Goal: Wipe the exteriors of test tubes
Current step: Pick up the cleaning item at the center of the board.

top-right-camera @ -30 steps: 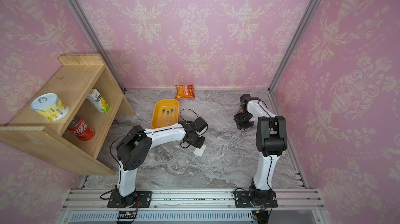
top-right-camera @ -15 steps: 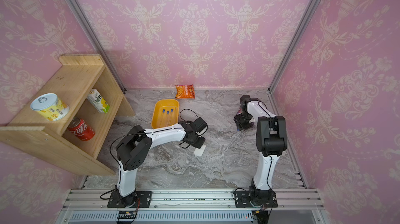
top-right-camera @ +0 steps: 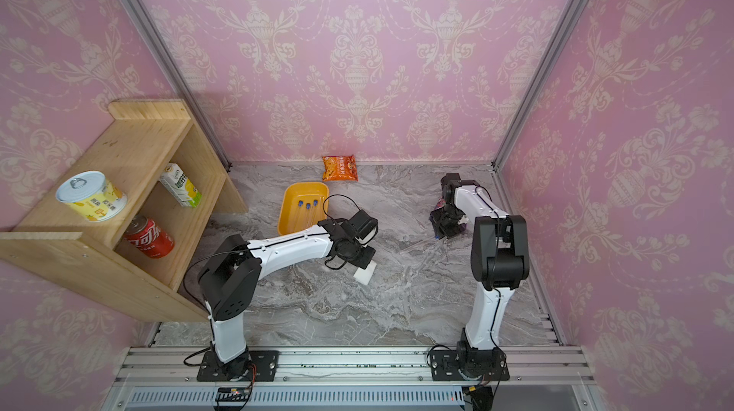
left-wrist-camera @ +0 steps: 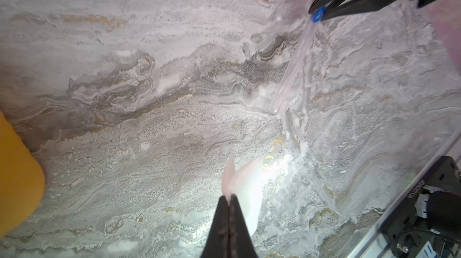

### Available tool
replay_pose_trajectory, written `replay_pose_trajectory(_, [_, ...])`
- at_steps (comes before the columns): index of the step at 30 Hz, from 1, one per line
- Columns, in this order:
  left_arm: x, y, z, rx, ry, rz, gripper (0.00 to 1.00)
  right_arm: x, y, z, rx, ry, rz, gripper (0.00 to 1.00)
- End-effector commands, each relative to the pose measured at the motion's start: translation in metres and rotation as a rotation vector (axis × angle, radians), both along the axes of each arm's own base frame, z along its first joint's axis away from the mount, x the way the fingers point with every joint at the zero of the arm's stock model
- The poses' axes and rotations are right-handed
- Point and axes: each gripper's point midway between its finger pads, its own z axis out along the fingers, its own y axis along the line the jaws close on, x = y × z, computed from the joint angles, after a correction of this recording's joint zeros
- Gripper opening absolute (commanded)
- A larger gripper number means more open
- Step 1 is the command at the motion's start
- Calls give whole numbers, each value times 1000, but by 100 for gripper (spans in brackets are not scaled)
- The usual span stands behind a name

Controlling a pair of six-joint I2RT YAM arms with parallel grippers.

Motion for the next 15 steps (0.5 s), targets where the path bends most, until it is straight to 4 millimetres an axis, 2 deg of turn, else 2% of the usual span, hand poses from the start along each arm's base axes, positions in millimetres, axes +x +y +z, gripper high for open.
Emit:
replay_pose_trajectory(1, [-4, 1, 25, -32, -25, -10, 0, -4, 1, 12, 8, -18, 8, 10])
replay_pose_trajectory(3, [-1, 1, 40, -50, -46, -6, 0, -5, 3, 13, 10, -21, 11, 10])
replay_pose_trajectory(10, [5, 0, 113, -164, -145, -7, 0, -5, 12, 14, 10, -21, 35, 10])
replay_pose_trajectory(15, [6, -11, 140, -252, -175, -25, 0, -8, 23, 13, 12, -17, 56, 10])
